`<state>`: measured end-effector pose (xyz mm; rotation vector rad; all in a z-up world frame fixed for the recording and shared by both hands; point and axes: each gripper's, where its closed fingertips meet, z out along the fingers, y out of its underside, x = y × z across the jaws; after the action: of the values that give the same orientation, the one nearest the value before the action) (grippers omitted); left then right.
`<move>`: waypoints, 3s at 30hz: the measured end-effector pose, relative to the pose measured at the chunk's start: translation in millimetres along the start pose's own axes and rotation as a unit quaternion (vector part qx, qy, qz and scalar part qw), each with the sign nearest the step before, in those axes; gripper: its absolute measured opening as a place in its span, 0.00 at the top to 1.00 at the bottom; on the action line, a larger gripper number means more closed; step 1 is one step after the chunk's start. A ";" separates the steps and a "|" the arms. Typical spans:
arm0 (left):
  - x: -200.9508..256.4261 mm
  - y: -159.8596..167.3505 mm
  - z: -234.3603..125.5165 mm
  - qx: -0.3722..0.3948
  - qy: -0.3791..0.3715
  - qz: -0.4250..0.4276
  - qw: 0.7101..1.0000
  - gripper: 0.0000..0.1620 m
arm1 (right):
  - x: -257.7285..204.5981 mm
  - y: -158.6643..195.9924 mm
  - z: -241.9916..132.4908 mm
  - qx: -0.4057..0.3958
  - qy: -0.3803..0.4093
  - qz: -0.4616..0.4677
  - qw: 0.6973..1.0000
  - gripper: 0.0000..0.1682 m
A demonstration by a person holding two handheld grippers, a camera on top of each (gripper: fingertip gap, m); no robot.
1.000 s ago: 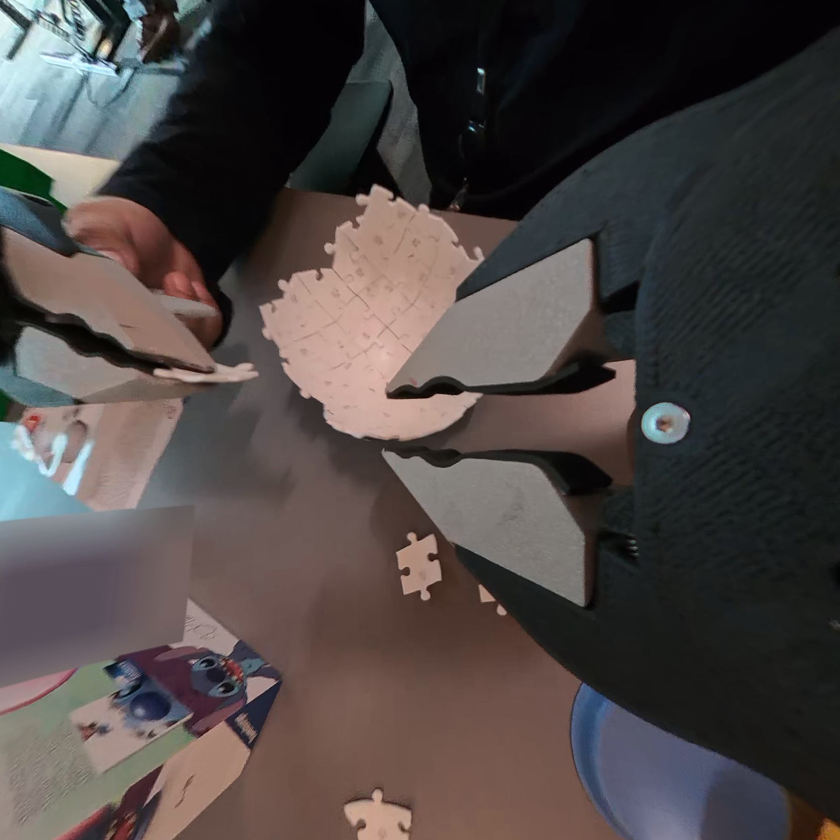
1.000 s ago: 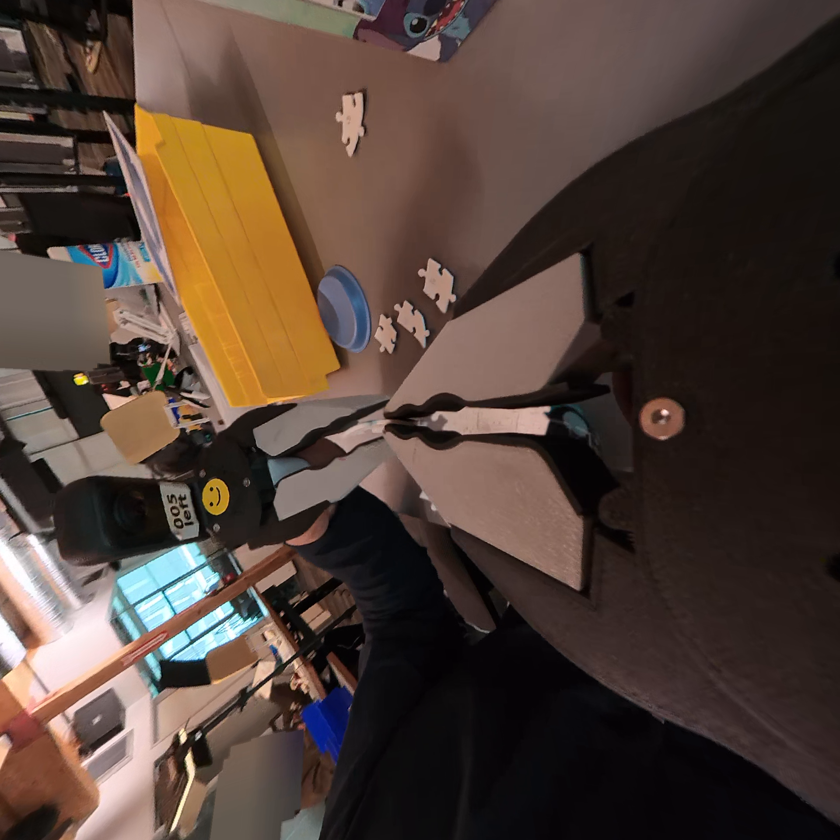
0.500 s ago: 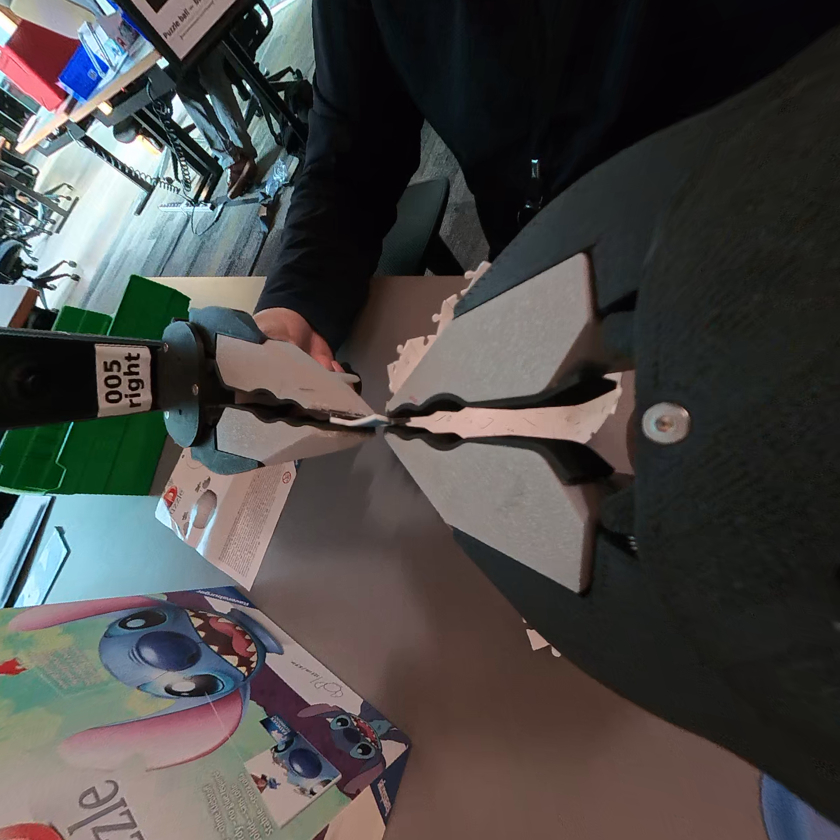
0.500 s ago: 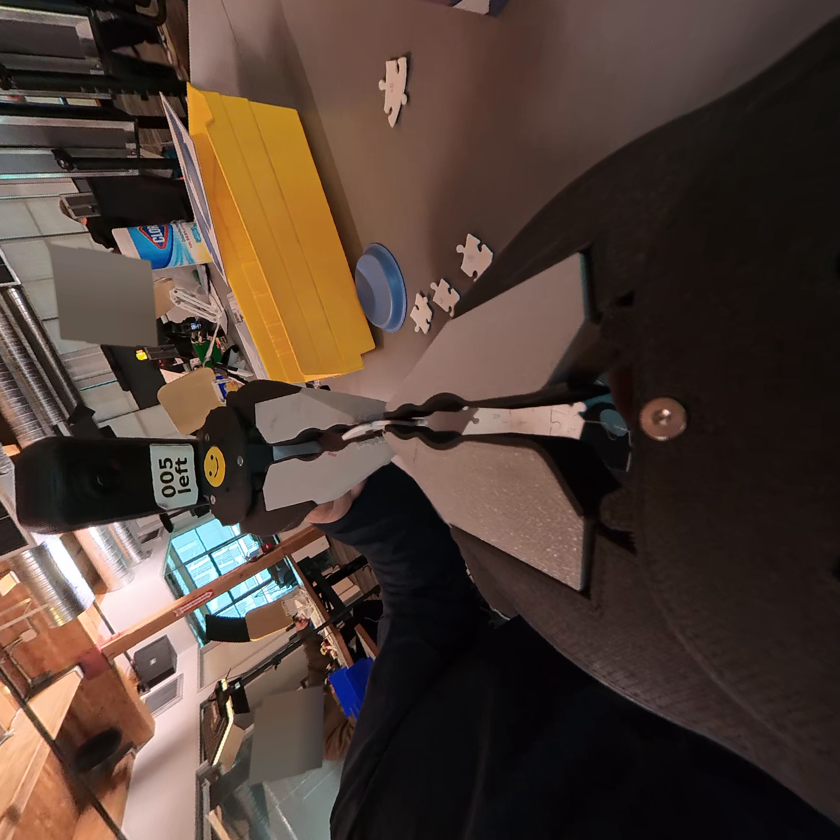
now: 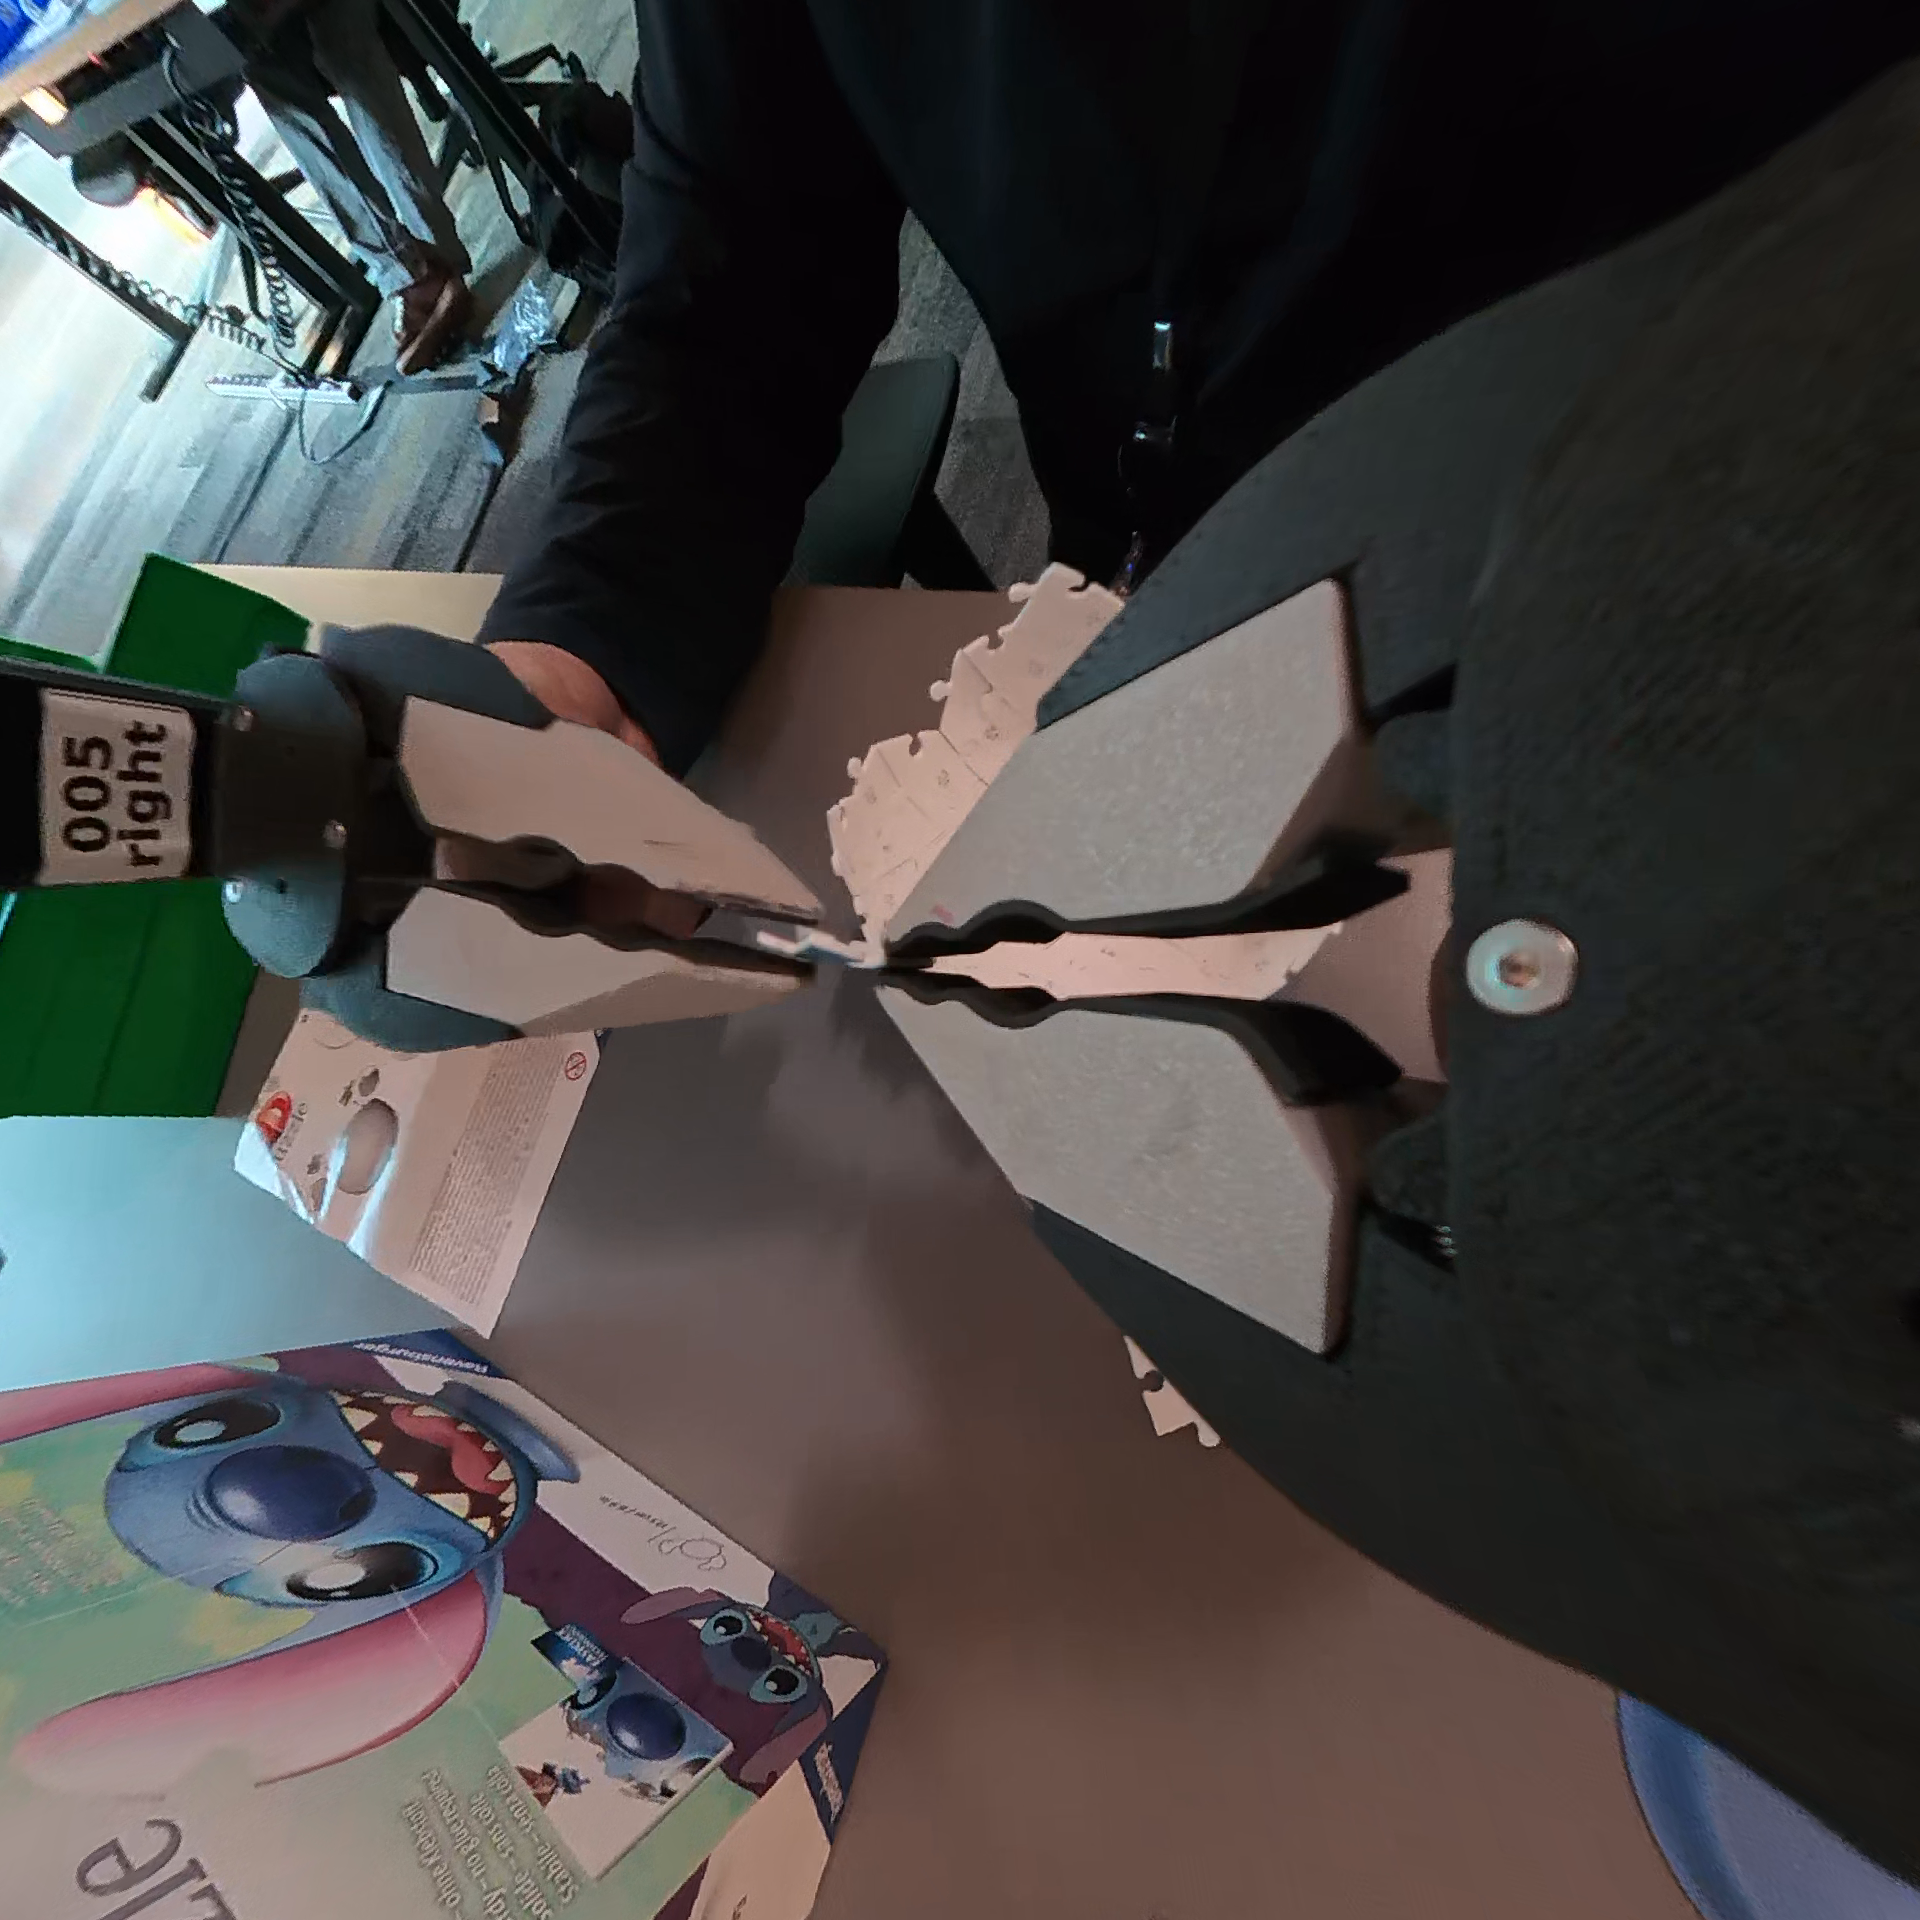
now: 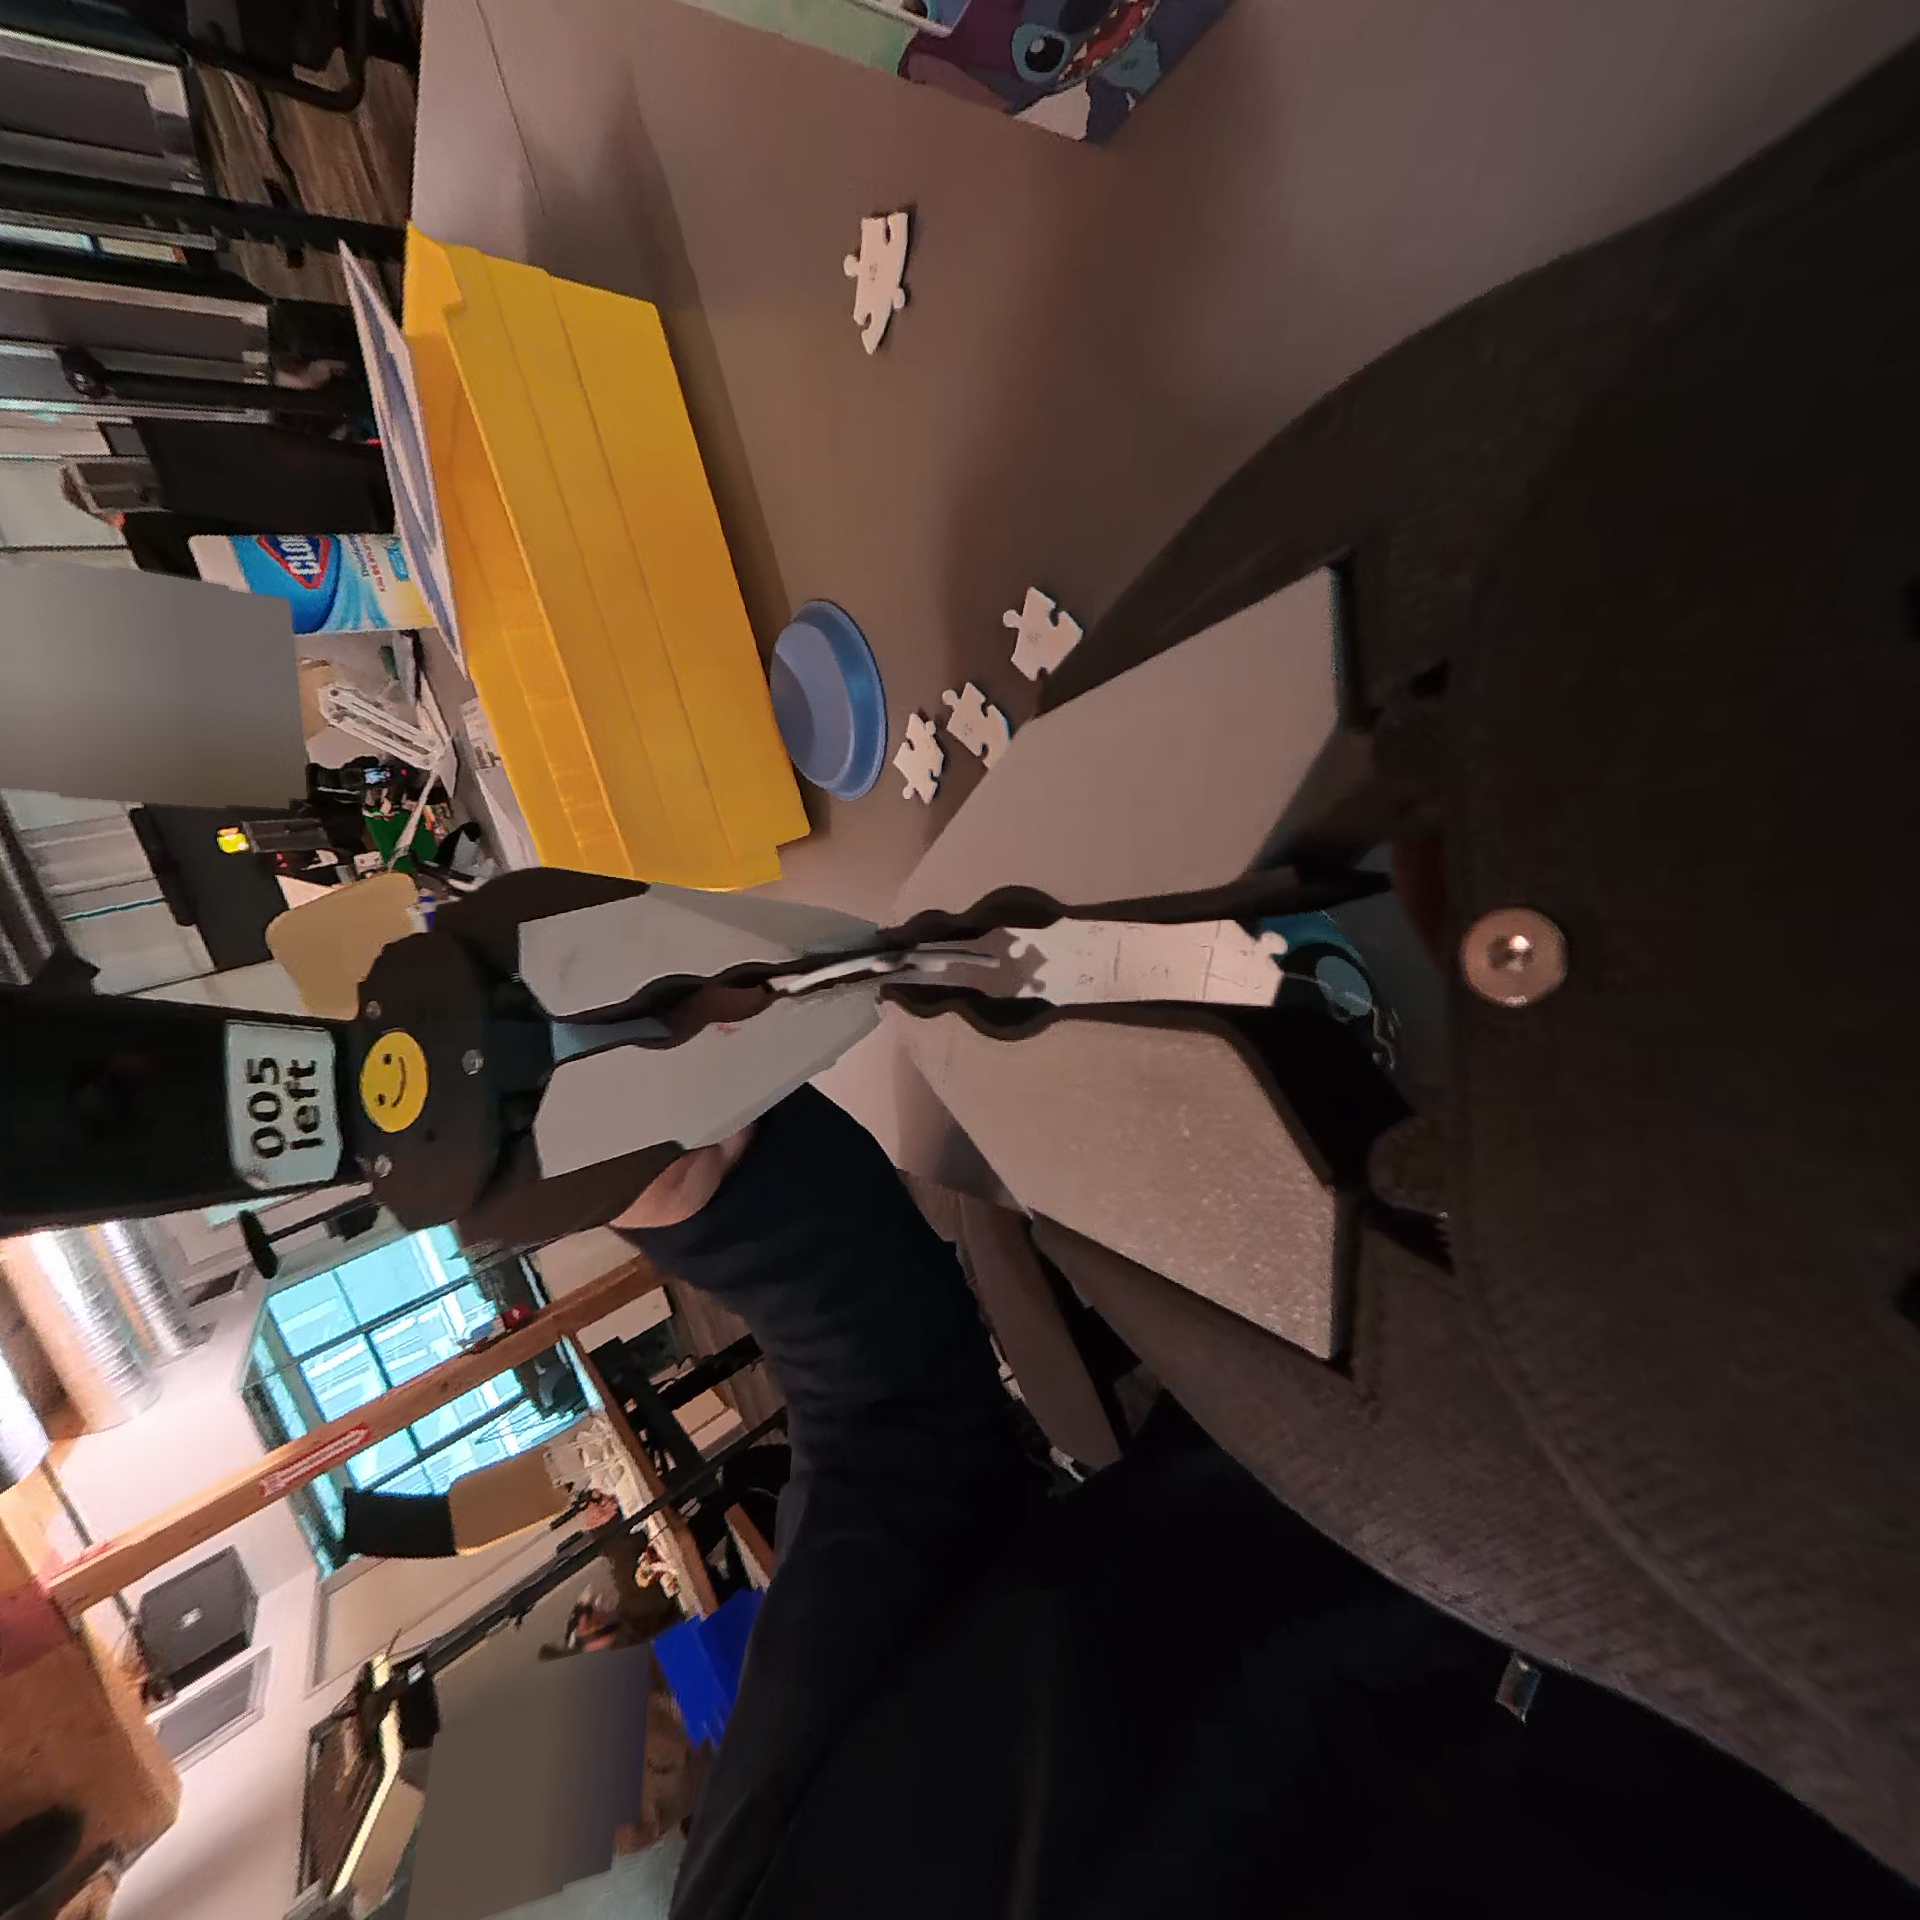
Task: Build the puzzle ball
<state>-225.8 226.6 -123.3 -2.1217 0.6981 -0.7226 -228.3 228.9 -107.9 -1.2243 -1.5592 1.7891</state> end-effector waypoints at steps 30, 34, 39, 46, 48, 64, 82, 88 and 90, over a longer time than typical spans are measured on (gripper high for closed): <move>-1.4 12.2 7.1 -0.024 -0.008 0.007 1.000 1.00 | 2.9 15.9 4.6 -0.044 0.005 0.002 0.999 1.00; -1.5 13.1 7.6 -0.028 -0.007 0.008 1.000 1.00 | 3.5 12.0 2.1 -0.035 0.007 0.001 0.999 0.99; -1.4 16.1 8.8 -0.041 -0.005 0.006 0.999 1.00 | 2.4 13.2 2.8 -0.039 0.006 -0.003 0.999 1.00; -4.9 8.4 2.0 -0.013 -0.009 -0.006 1.000 1.00 | 5.9 14.7 0.0 -0.043 0.012 0.002 0.999 1.00; -5.6 4.5 -1.7 0.002 -0.004 -0.015 1.000 1.00 | 6.2 16.4 0.5 -0.047 0.012 0.004 0.999 1.00; -10.0 10.6 -2.4 -0.005 -0.009 -0.018 1.000 1.00 | 9.5 27.0 6.2 -0.071 0.018 0.006 0.997 1.00; -6.9 11.4 0.0 0.017 0.002 -0.030 0.999 1.00 | 9.0 16.7 3.7 -0.050 0.024 -0.001 0.998 1.00; -8.3 22.8 9.1 -0.009 -0.008 -0.026 1.000 1.00 | 10.6 23.0 7.0 -0.061 0.023 0.008 0.998 1.00; -9.1 23.8 10.0 -0.010 -0.010 -0.026 1.000 1.00 | 11.3 26.4 8.6 -0.067 0.022 0.013 0.997 1.00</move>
<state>-231.0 224.6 -150.2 -2.1684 0.6436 -0.7244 -235.9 226.9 -136.9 -1.3434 -1.6682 1.6838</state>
